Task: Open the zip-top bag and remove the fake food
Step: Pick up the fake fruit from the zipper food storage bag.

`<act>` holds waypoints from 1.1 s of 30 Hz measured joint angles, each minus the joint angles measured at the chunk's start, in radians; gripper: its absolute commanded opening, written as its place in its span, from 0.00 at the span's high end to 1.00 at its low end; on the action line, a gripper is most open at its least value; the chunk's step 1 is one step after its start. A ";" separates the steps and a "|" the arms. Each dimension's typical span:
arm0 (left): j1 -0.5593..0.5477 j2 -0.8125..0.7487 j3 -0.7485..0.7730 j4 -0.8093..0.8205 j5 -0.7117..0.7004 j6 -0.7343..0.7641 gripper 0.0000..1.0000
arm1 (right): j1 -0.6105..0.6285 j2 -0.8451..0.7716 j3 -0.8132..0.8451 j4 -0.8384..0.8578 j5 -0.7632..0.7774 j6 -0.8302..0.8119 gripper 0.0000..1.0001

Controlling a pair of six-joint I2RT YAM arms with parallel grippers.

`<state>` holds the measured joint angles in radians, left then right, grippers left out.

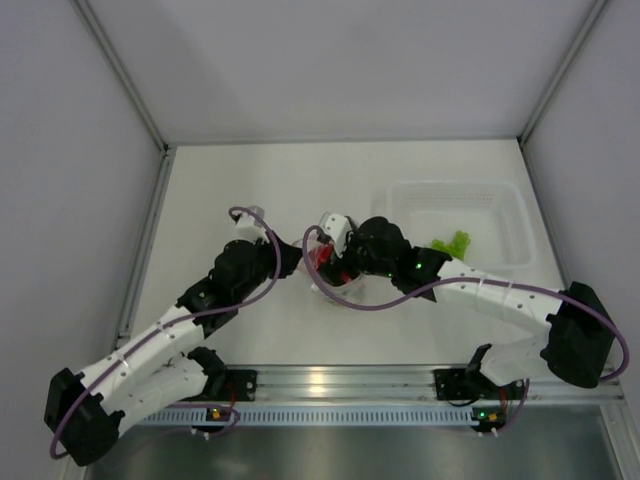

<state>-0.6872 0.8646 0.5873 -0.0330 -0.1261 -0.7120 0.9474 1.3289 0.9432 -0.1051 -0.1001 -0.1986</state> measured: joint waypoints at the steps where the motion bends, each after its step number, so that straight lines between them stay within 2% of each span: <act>1: 0.001 -0.012 0.002 -0.004 0.010 0.007 0.69 | 0.000 0.000 0.000 0.000 0.001 -0.002 1.00; 3: 0.002 -0.039 0.010 -0.013 0.035 0.017 0.64 | 0.000 0.000 0.000 0.000 0.002 -0.005 1.00; 8: 0.004 -0.064 0.033 -0.015 0.106 0.035 0.62 | 0.006 0.000 0.002 0.000 0.012 -0.011 1.00; 12: 0.005 -0.056 0.033 -0.010 0.183 0.049 0.52 | 0.023 0.008 0.025 -0.020 0.028 -0.015 1.00; 17: 0.006 -0.046 0.033 0.000 0.249 0.066 0.47 | 0.027 0.021 0.035 -0.038 0.048 -0.016 1.00; 21: 0.006 -0.040 0.033 0.008 0.280 0.082 0.39 | 0.028 0.034 0.050 -0.054 0.060 -0.014 1.00; 28: -0.004 -0.001 0.035 0.019 0.267 0.123 0.41 | 0.028 0.069 0.088 -0.089 0.093 -0.003 1.00; 33: -0.062 0.057 0.057 -0.010 0.148 0.173 0.61 | 0.029 0.090 0.106 -0.135 0.119 0.000 1.00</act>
<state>-0.7490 0.9215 0.6445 -0.0425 0.0216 -0.5388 0.9760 1.4185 1.0492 -0.2405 0.0185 -0.1982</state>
